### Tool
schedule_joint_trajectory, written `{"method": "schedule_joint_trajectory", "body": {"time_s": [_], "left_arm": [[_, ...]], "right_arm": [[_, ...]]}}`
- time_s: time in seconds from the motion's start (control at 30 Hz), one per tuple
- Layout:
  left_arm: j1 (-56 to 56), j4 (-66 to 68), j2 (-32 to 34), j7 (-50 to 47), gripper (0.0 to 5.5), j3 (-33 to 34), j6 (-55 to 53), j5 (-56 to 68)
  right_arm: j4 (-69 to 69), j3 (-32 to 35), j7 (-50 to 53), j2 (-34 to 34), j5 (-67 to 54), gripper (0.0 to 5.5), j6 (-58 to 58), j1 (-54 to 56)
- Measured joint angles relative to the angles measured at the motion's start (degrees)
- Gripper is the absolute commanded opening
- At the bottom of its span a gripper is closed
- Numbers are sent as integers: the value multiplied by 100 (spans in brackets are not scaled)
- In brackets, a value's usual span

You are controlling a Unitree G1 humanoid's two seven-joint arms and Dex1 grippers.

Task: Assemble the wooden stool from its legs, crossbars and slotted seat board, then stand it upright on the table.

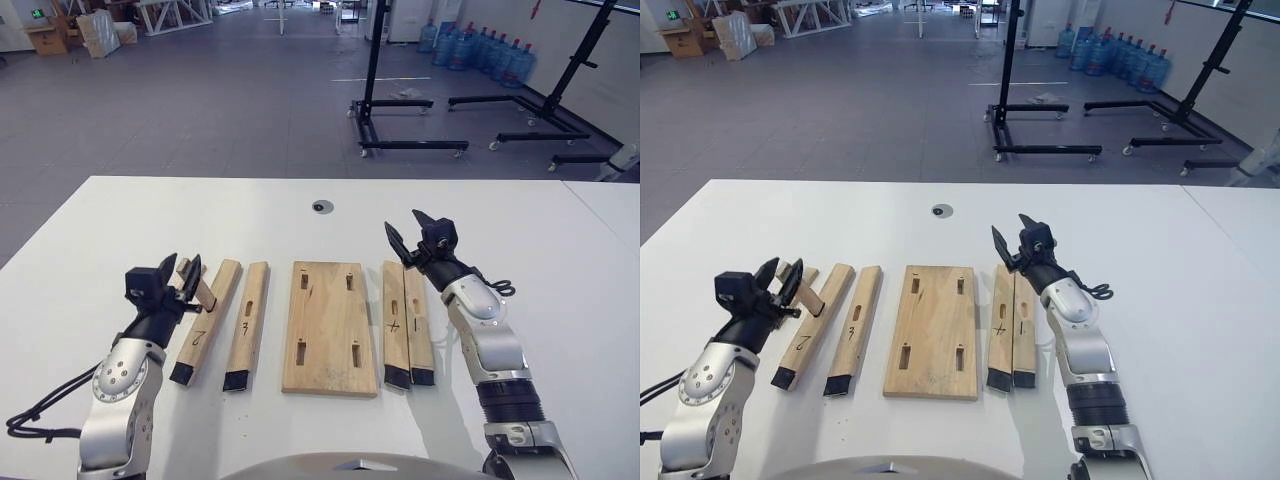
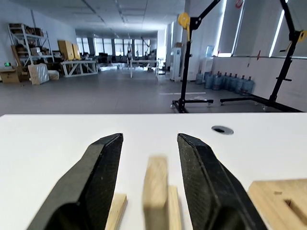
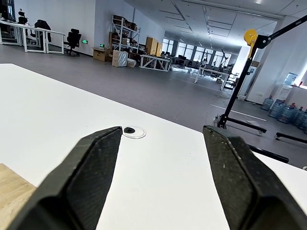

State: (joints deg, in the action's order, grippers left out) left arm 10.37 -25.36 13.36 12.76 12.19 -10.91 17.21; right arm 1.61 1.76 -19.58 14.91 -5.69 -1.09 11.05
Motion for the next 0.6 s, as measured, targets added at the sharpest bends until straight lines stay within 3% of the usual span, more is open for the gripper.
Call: {"method": "schedule_joint_trajectory", "body": {"time_s": [0.37,0.6], "left_arm": [[-716,-259,69,-218,206,198,-520,329],[-1645,-126,268,-429,206,657,-904,716]], "right_arm": [[80,8,47,-17,-3,307,78,97],[222,9,46,-17,-5,307,135,179]]}}
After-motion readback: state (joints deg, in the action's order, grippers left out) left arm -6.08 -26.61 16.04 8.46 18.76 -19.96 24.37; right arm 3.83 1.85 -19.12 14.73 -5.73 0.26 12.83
